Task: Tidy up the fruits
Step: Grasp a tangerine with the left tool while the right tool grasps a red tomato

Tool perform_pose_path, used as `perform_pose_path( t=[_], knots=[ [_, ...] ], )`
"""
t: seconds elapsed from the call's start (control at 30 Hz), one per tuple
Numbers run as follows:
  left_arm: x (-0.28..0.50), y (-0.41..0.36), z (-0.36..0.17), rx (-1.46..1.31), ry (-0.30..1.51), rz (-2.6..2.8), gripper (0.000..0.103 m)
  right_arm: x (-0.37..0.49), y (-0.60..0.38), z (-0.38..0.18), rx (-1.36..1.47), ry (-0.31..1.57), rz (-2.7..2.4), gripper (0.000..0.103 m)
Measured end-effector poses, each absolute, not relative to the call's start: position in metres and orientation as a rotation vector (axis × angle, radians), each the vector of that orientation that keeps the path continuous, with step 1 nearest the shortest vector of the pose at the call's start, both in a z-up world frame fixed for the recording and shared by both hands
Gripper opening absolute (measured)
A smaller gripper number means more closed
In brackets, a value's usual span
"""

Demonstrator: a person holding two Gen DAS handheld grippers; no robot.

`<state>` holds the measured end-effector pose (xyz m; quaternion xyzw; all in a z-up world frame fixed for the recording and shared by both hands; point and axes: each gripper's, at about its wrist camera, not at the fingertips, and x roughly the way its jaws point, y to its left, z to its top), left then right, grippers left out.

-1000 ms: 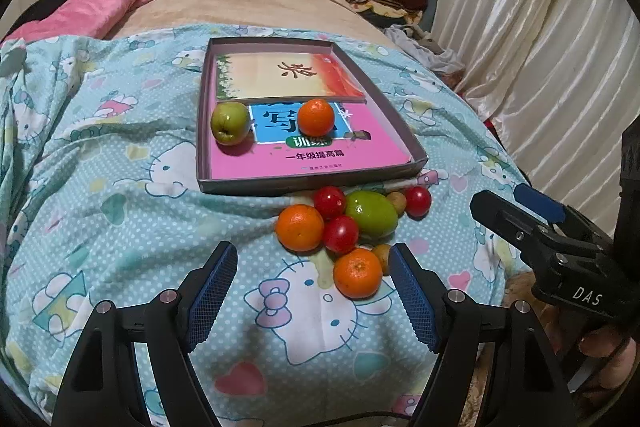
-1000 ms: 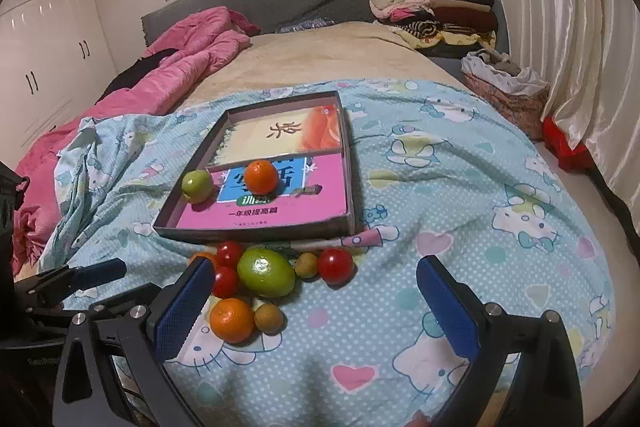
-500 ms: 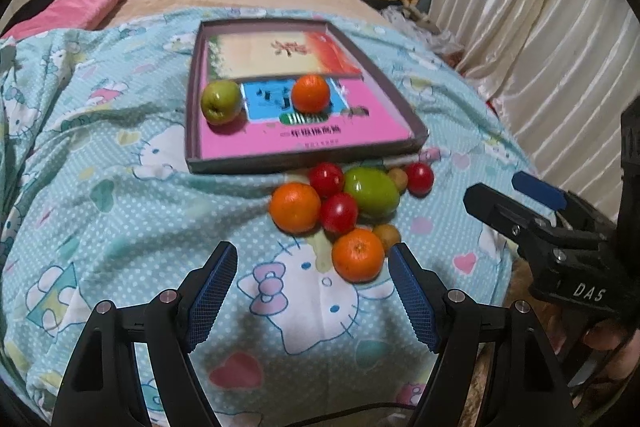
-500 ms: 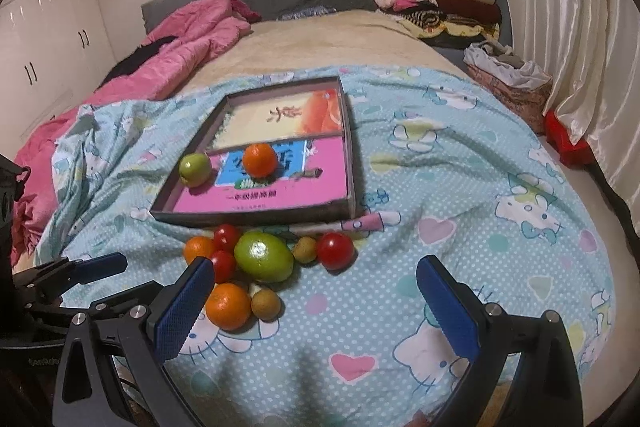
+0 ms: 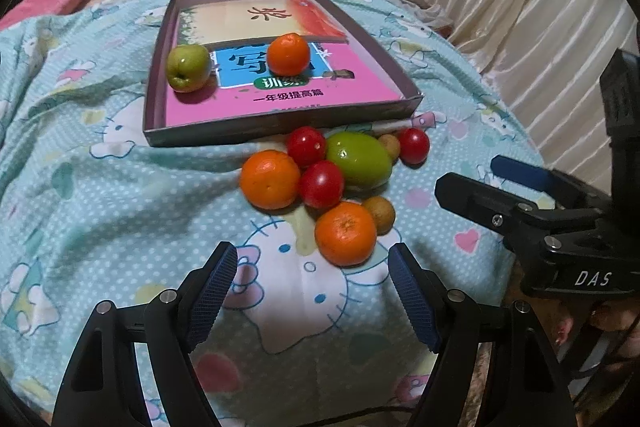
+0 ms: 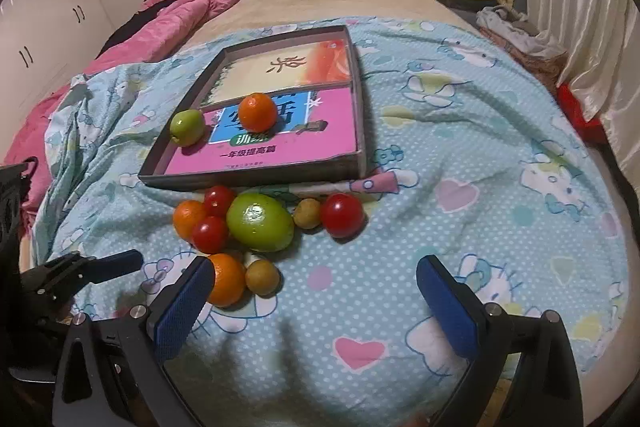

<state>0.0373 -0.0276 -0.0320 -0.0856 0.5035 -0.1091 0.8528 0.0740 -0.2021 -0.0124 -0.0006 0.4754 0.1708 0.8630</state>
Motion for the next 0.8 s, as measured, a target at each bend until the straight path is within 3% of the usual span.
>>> perform_pose_path(
  t=[0.27, 0.33, 0.4, 0.47, 0.8],
  knots=[
    [0.047, -0.037, -0.041, -0.160, 1.074, -0.253, 0.078, 0.093, -0.207, -0.021, -0.012, 1.011, 0.306, 0.101],
    [0.047, -0.041, -0.042, -0.137, 1.069, -0.259, 0.077, 0.101, -0.209, -0.024, -0.033, 1.019, 0.287, 0.097],
    [0.049, -0.043, -0.042, -0.124, 1.067, -0.262, 0.077, 0.108, -0.212, -0.029, -0.031, 1.041, 0.276, 0.085],
    [0.051, -0.045, -0.044, -0.112, 1.067, -0.265, 0.066, 0.113, -0.213, -0.035, -0.031, 1.072, 0.277, 0.077],
    [0.056, -0.048, -0.048, -0.103, 1.075, -0.284, 0.063, 0.121, -0.204, -0.050, -0.075, 1.098, 0.289, 0.056]
  ],
)
